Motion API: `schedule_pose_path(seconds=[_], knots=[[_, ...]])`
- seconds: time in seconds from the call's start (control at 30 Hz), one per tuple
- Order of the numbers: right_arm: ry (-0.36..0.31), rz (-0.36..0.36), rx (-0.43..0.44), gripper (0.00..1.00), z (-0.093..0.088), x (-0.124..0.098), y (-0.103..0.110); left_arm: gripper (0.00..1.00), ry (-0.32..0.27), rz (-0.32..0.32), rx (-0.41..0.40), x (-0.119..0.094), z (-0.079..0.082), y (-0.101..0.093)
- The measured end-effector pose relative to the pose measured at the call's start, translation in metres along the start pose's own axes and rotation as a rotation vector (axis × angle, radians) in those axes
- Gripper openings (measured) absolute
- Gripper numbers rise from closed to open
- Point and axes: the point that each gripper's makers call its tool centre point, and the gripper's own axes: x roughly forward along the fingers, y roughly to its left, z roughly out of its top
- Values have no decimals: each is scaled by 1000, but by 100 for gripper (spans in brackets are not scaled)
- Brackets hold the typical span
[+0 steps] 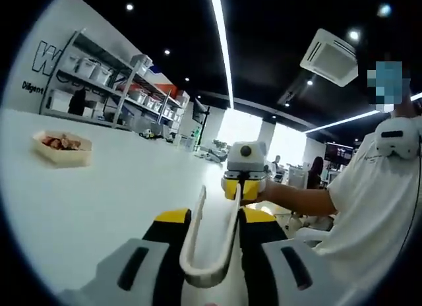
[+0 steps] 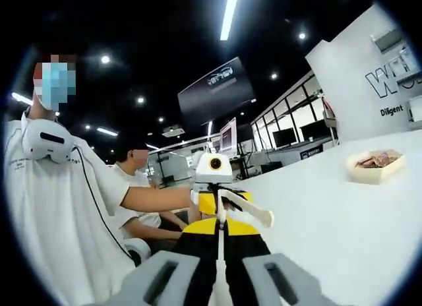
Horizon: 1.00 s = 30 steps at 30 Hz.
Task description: Place the target food into the container with the food tongs after gripping and lifting it, then release it inside without dropping or visibly crushing the food.
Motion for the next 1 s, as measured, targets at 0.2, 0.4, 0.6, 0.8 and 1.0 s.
schedule_pose_path(seconds=[0.2, 0.4, 0.6, 0.8, 1.0], knots=[[-5, -2, -3, 0, 1, -1, -1, 25, -1, -2, 23, -1, 0, -6], [-6, -12, -22, 0, 1, -6, -1, 24, 23, -16, 44, 2, -1, -8], [40, -54, -62, 0, -2, -9, -13, 23, 62, -2, 261, 6, 5, -1], [109, -79, -98, 0, -4, -5, -26, 22, 102, 7, 261, 7, 1, 11], [184, -145, -81, 0, -15, -3, -49, 23, 151, 42, 228, 8, -8, 32]])
